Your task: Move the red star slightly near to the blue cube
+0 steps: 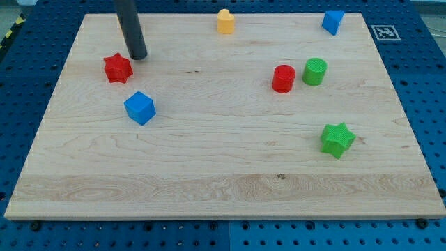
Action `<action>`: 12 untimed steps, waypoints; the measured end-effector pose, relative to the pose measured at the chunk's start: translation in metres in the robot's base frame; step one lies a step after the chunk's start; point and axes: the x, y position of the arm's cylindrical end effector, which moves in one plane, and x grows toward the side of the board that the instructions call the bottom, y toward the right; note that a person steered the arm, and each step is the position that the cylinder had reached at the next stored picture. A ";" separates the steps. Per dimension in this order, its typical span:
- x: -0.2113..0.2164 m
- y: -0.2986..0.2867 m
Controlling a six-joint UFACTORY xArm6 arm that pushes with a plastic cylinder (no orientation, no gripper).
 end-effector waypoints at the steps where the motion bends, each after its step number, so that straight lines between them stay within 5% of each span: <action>1: 0.000 -0.013; 10: 0.042 -0.038; 12: 0.011 -0.034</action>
